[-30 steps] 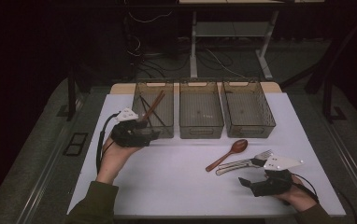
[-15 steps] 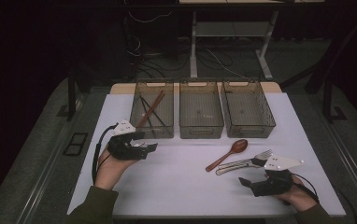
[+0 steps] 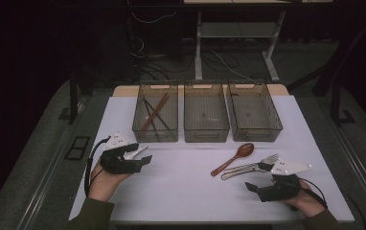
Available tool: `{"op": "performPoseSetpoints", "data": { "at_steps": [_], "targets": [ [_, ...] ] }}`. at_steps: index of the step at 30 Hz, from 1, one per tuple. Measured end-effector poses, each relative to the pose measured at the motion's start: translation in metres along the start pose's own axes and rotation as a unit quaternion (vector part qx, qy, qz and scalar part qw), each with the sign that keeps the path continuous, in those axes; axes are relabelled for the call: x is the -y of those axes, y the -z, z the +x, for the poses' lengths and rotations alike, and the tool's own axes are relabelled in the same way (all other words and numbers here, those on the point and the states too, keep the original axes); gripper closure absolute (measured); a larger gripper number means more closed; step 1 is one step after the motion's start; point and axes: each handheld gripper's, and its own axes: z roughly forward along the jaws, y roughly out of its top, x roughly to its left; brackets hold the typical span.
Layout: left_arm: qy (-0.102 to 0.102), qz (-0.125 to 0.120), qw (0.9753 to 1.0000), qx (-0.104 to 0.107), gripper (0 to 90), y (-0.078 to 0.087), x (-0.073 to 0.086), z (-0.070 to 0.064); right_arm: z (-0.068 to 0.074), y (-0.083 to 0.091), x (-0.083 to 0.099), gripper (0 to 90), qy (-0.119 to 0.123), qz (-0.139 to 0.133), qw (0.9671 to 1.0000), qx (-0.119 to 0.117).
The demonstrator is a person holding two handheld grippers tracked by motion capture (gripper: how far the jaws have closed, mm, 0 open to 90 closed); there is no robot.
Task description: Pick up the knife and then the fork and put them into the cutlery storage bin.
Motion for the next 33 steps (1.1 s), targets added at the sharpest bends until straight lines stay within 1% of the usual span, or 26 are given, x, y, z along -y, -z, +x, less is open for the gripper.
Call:
{"op": "performPoseSetpoints", "data": {
  "at_steps": [2,5,7,10,16,17,20,22,23,26,28,30,32,33],
  "targets": [
    [0.005,0.0,1.0,-0.004,28.3,0.003,0.004,0.002,0.0,0.0,0.0,14.3,0.001,-0.002,1.0,0.0],
    [0.007,0.002,0.9999,-0.015,28.3,0.008,0.01,0.007,0.0,0.0,0.0,14.3,-0.001,-0.004,1.0,0.002],
    [0.009,0.004,0.9997,-0.024,28.3,0.011,0.014,0.01,0.0,0.0,0.0,14.3,-0.001,-0.003,1.0,0.002],
    [0.01,0.012,0.9991,-0.04,28.4,0.016,0.022,0.016,0.0,0.0,0.0,14.3,0.001,-0.003,1.0,0.002],
    [0.03,0.017,0.9975,-0.062,31.4,0.023,0.034,0.029,0.001,0.0,0.0,14.3,0.002,-0.003,1.0,0.001],
    [0.034,0.018,0.9972,-0.064,33.0,0.025,0.036,0.031,0.001,0.0,0.0,14.3,0.0,-0.001,1.0,0.001],
    [0.046,0.019,0.9963,-0.07,44.0,0.028,0.041,0.039,0.001,0.0,0.0,14.3,0.003,-0.003,1.0,0.002],
    [0.052,0.021,0.9957,-0.073,52.9,0.029,0.045,0.043,0.001,0.0,0.0,14.3,0.003,-0.002,1.0,0.002],
    [0.058,0.021,0.9953,-0.074,53.4,0.029,0.047,0.046,0.001,0.0,0.0,14.3,0.004,-0.002,1.0,0.002],
    [0.067,0.029,0.9945,-0.076,52.6,0.027,0.051,0.053,0.001,-0.001,0.0,14.3,0.003,-0.001,1.0,0.001],
    [0.073,0.03,0.9939,-0.076,52.0,0.024,0.053,0.056,0.001,-0.001,0.0,14.3,0.007,-0.001,1.0,0.002],
    [0.077,0.036,0.9934,-0.078,50.6,0.022,0.055,0.06,0.001,-0.002,0.0,14.3,0.005,0.001,1.0,0.001],
    [0.084,0.04,0.9926,-0.078,49.3,0.02,0.058,0.063,0.001,-0.002,0.0,14.3,0.005,0.001,1.0,0.002],
    [0.086,0.043,0.9925,-0.075,48.5,0.019,0.059,0.064,0.001,-0.002,0.0,14.3,0.007,0.0,1.0,0.002]
  ]
}}
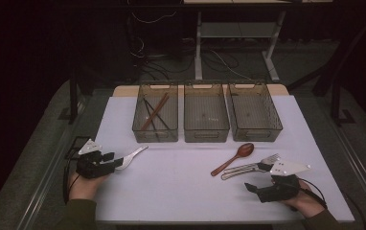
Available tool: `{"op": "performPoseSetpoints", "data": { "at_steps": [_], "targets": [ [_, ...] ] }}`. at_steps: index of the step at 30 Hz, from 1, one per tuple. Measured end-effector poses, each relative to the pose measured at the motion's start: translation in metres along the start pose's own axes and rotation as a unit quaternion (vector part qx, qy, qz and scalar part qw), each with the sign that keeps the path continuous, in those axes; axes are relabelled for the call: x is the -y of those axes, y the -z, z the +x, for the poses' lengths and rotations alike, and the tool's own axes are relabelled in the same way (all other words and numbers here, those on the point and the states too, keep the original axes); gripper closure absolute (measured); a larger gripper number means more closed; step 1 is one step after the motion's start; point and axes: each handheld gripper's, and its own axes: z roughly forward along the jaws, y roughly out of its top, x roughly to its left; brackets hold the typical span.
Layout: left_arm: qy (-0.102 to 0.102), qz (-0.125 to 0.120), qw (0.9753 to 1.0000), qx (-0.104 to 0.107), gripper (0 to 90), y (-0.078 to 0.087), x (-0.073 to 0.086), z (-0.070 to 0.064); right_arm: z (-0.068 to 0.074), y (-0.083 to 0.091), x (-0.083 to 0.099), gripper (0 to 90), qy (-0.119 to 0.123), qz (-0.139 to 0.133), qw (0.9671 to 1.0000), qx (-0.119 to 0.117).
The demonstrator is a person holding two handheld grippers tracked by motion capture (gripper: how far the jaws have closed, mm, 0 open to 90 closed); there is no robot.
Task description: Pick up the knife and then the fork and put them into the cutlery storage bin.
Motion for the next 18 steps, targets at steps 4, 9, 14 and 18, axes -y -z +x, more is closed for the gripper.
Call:
{"op": "performPoseSetpoints", "data": {
  "at_steps": [4,9,14,18],
  "targets": [
    [0.007,0.006,0.9999,0.007,45.9,-0.003,0.002,0.001,0.0,0.0,0.0,14.3,0.0,-0.001,1.0,0.001],
    [0.004,0.025,0.9996,0.01,44.3,-0.008,0.003,0.0,0.0,0.0,0.0,14.3,0.001,0.0,1.0,0.0],
    [-0.011,0.034,0.9994,0.006,43.6,-0.01,0.004,-0.002,0.0,0.0,0.0,14.3,0.001,0.0,1.0,0.001],
    [-0.018,0.036,0.9992,0.003,43.7,-0.01,0.004,-0.004,0.0,0.0,0.0,14.3,0.001,0.0,1.0,0.0]
  ]
}}
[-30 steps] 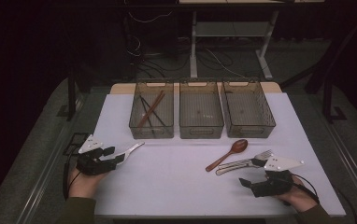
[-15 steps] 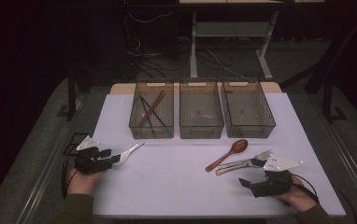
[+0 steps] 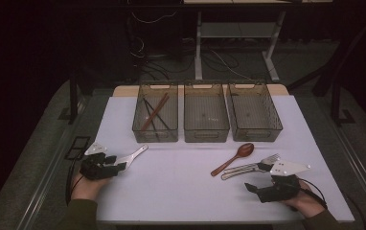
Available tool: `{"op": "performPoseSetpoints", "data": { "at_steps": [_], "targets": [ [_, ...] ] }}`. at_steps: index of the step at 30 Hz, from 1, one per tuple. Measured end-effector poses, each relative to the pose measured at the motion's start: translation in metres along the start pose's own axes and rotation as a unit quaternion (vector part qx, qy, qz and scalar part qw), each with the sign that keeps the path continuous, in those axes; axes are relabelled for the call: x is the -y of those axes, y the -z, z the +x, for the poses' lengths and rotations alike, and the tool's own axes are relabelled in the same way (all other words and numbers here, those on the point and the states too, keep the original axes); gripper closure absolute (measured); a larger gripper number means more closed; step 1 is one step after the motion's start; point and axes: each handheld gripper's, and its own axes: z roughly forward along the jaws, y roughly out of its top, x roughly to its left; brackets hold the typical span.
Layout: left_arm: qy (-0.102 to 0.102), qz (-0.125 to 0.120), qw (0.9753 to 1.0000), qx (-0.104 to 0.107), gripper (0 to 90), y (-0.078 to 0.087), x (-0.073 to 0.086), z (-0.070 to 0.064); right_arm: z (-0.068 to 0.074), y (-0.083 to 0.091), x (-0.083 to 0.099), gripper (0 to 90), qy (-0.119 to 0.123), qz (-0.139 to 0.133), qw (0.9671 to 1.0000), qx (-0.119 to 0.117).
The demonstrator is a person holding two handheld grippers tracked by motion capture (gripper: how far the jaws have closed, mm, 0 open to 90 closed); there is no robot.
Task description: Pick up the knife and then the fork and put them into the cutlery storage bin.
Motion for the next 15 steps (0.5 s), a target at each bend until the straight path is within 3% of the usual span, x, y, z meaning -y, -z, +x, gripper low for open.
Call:
{"op": "performPoseSetpoints", "data": {
  "at_steps": [5,12,15],
  "targets": [
    [-0.013,0.005,0.9999,0.004,49.5,0.0,-0.0006,-0.0032,0.0003,-0.0001,-0.0001,14.3,0.0,0.001,1.0,0.001],
    [-0.011,0.012,0.9993,0.032,67.2,-0.001,-0.0018,-0.0075,0.0007,-0.0002,-0.0001,14.3,-0.002,0.002,1.0,0.001],
    [-0.006,0.017,0.9994,0.029,69.7,-0.0004,-0.0031,-0.0082,0.0005,-0.0005,-0.0001,14.3,0.0,0.001,1.0,0.001]
  ]
}}
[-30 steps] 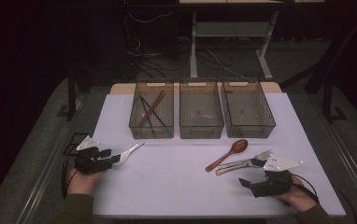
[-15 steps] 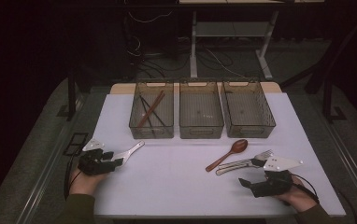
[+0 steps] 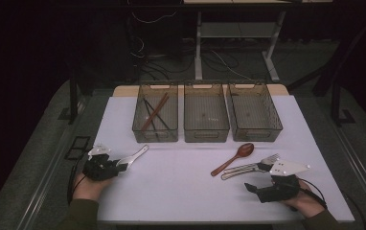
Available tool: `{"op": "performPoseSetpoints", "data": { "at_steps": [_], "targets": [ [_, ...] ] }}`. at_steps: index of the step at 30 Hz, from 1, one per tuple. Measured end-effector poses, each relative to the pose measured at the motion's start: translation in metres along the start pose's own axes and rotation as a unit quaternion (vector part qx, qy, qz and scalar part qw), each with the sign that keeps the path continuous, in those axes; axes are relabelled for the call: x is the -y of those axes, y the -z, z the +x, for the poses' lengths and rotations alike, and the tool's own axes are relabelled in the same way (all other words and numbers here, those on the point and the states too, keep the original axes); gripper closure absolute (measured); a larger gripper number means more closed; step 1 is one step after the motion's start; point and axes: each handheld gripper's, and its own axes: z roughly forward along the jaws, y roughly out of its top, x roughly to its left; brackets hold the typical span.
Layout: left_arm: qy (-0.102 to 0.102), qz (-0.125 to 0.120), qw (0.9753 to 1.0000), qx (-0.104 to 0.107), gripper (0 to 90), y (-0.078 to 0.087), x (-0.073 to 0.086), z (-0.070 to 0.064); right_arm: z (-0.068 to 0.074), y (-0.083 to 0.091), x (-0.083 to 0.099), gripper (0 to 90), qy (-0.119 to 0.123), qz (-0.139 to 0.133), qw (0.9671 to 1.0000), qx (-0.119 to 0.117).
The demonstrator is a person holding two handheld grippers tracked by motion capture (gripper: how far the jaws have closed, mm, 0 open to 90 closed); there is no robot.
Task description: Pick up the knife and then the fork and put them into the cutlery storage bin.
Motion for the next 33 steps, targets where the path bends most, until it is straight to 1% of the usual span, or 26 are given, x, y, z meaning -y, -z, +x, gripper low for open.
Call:
{"op": "performPoseSetpoints", "data": {
  "at_steps": [2,6,7,10,11,18,20,23,29,33],
  "targets": [
    [0.008,0.0,1.0,0.001,73.4,0.001,0.0,0.001,0.0,0.0,0.0,14.3,0.0,0.0,1.0,0.0],
    [0.011,-0.002,0.9999,-0.002,76.7,0.001,-0.001,-0.001,0.0,0.0,0.0,14.3,0.0,0.0,1.0,0.0],
    [0.004,0.0,1.0,-0.004,77.5,0.001,-0.002,-0.001,0.0,0.0,0.0,14.3,0.0,0.001,1.0,0.0],
    [-0.001,-0.003,1.0,-0.008,80.2,0.001,-0.005,-0.004,0.0,0.0,0.0,14.3,0.001,0.0,1.0,0.0],
    [-0.005,0.001,0.9999,-0.011,80.6,0.001,-0.005,-0.005,0.0,0.0,0.0,14.3,0.001,0.001,1.0,0.0],
    [-0.006,0.003,0.9999,-0.014,80.8,0.002,-0.006,-0.006,0.0,0.0,0.0,14.3,-0.001,0.0,1.0,-0.002],
    [-0.007,0.003,0.9999,-0.011,80.8,0.002,-0.006,-0.007,0.0,0.0,0.0,14.3,-0.001,0.001,1.0,-0.001],
    [-0.011,-0.002,0.9999,-0.009,80.8,0.003,-0.008,-0.009,0.0,0.0,0.0,14.3,0.0,0.0,1.0,-0.001],
    [-0.02,-0.024,0.9995,0.004,80.8,0.009,-0.013,-0.015,0.0,0.0,0.0,14.3,0.0,0.0,1.0,-0.001],
    [-0.03,-0.035,0.9989,0.01,80.8,0.012,-0.016,-0.02,0.0,0.0,0.0,14.3,0.0,0.001,1.0,-0.001]
  ]
}}
